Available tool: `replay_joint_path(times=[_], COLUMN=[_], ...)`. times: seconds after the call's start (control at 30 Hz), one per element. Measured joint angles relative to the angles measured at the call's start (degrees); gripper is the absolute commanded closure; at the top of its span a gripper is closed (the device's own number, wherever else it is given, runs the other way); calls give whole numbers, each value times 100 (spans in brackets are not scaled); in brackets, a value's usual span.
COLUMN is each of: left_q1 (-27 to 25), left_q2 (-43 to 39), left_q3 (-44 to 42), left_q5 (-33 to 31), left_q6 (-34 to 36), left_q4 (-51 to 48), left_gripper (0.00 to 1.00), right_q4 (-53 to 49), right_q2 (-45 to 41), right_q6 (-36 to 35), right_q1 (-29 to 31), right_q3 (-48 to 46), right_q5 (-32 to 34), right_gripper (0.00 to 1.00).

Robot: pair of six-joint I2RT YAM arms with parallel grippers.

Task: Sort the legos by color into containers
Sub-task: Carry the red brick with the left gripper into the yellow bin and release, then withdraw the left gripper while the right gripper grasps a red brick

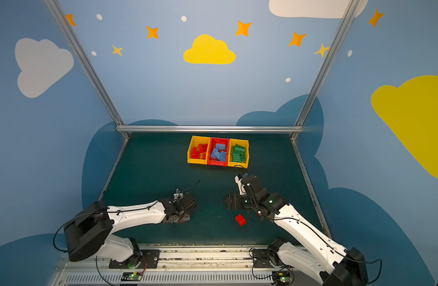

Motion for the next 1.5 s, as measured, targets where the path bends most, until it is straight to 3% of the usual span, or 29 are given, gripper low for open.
replay_joint_path(times=[0.3,0.5,0.7,0.93,1.0,1.1,1.17,1.23,1.33,1.43,1.5], left_q1=[192,1019,1840,2483,2605,2750,2822,2855,2857,2833,2793], left_q2=[1001,1600,2691,4568,5182,6183,6677,6841,6660,5965,5316], left_q3=[1215,2577,4907,8006,8994,10666,11488,11752,11401,10292,9291], left_q5=[-175,-155,-96,166,197,197,197,205,297,503,610], left_q6=[254,1010,1801,2396,2509,2702,2811,2850,2861,2876,2872], left_q4=[-586,-831,-1012,-1447,-1700,-2116,-2308,-2422,-2472,-2332,-2079], left_gripper=[80,80,79,78,69,38,25,19,17,13,5], right_q4=[17,17,39,184,212,249,232,227,219,168,122], right_q2=[105,48,33,496,643,833,960,1056,1091,1091,1082], right_q6=[-7,-83,-179,-199,-197,-184,-186,-201,-219,-247,-243], right_q1=[-4,-212,-723,-1019,-1043,-1067,-1075,-1080,-1080,-1080,-1078], right_q3=[0,0,0,55,68,85,164,275,400,407,361], right_q5=[192,295,170,-63,-98,-149,-184,-219,-225,-223,-216], right_gripper=[9,9,9,9,9,9,9,9,9,9,9])
